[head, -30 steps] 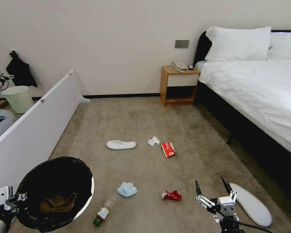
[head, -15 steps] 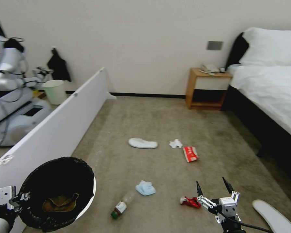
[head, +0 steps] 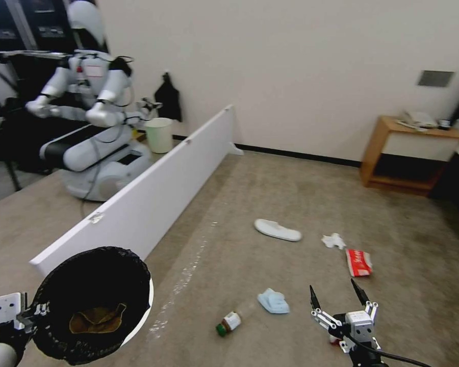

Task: Pick up the trash bin, then pick up the garbage from the floor and place it into the trash bin.

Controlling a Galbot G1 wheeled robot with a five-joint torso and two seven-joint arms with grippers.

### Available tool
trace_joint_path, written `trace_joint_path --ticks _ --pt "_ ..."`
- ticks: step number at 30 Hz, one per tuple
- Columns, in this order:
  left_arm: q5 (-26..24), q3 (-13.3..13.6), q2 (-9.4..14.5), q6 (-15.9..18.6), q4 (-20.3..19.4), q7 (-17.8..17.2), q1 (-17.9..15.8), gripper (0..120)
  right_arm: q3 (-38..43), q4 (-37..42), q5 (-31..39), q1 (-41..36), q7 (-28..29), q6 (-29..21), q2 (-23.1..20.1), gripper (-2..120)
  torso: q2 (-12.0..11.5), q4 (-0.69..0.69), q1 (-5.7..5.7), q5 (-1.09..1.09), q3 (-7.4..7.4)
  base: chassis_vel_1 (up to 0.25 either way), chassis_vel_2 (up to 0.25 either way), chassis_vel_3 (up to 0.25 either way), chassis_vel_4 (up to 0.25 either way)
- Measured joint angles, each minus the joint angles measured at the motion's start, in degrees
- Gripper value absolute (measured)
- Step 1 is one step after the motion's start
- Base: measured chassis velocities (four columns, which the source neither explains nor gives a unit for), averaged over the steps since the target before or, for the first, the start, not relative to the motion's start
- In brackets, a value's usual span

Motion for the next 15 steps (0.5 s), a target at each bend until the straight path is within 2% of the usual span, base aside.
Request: trace_joint_path --ticks 3,6,15 --pt "0.0 0.0 -0.01 -0.02 0.0 -0.01 0.01 3 0.0 0.0 -0.01 0.0 -0.02 0.01 0.0 100 0.0 0.0 0.0 0.0 0.0 0.043 0.047 0.047 0.063" --pt "-0.02 0.29 -0.11 -0.08 0.0 -0.04 0.0 3 0.0 0.0 0.0 0.02 -0.08 0.02 -0.03 100 0.0 -0.06 0.0 0.0 0.0 0.0 0.0 0.0 0.0" --pt "-0.32 0.98 -0.3 -0.24 -0.23 -0.38 -0.12 3 0.0 -0.26 0.09 0.07 -0.13 0.03 -0.11 100 0.0 -0.03 0.0 0.0 0.0 0.0 0.0 0.0 0.0"
